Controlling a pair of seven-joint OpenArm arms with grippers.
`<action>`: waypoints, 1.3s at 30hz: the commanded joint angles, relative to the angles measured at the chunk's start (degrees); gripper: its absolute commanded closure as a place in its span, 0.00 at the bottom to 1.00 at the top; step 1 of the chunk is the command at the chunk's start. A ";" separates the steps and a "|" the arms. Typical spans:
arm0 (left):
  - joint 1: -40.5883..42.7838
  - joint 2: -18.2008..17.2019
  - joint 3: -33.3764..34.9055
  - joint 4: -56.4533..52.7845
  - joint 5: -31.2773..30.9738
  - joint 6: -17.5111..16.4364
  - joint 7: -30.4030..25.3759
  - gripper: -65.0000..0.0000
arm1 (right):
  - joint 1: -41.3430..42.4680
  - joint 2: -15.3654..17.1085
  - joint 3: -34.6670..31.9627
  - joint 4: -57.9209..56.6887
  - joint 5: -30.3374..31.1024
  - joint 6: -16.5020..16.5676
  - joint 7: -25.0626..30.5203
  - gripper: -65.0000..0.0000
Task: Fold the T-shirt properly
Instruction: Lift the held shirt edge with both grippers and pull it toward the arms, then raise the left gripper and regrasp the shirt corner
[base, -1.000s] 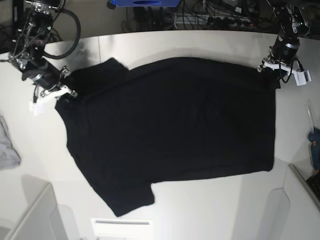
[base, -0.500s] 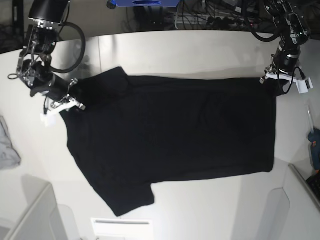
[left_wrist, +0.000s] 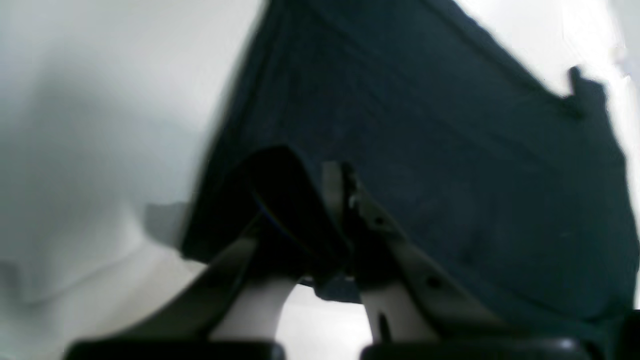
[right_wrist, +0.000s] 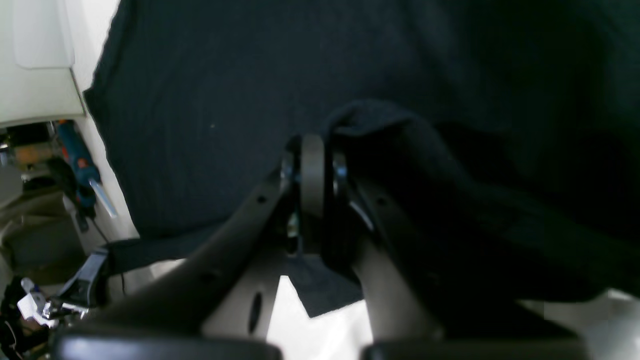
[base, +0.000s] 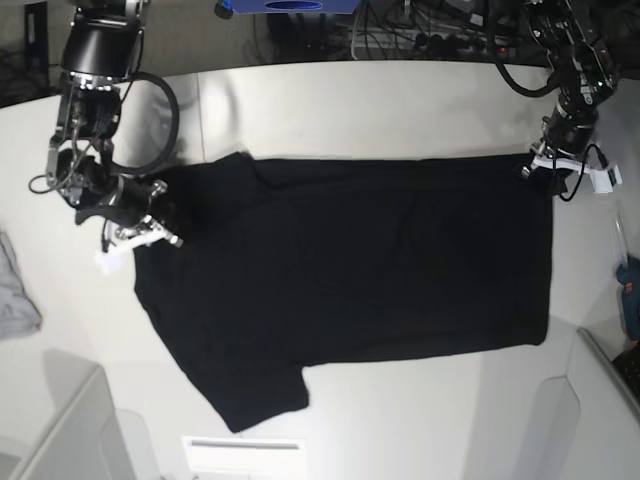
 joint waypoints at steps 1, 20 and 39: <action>-0.98 -0.74 -0.26 0.65 0.31 -0.43 -1.14 1.00 | 1.49 0.73 -0.57 0.39 -0.37 0.14 1.28 1.00; -8.89 -0.92 -0.44 -1.29 7.52 -0.43 6.07 1.00 | 6.14 -0.67 -2.59 0.39 -7.85 0.23 3.57 1.00; -11.35 -1.01 -0.88 -3.84 7.69 -0.43 6.07 1.00 | 6.41 -0.67 -2.15 -1.81 -7.67 0.23 4.89 0.97</action>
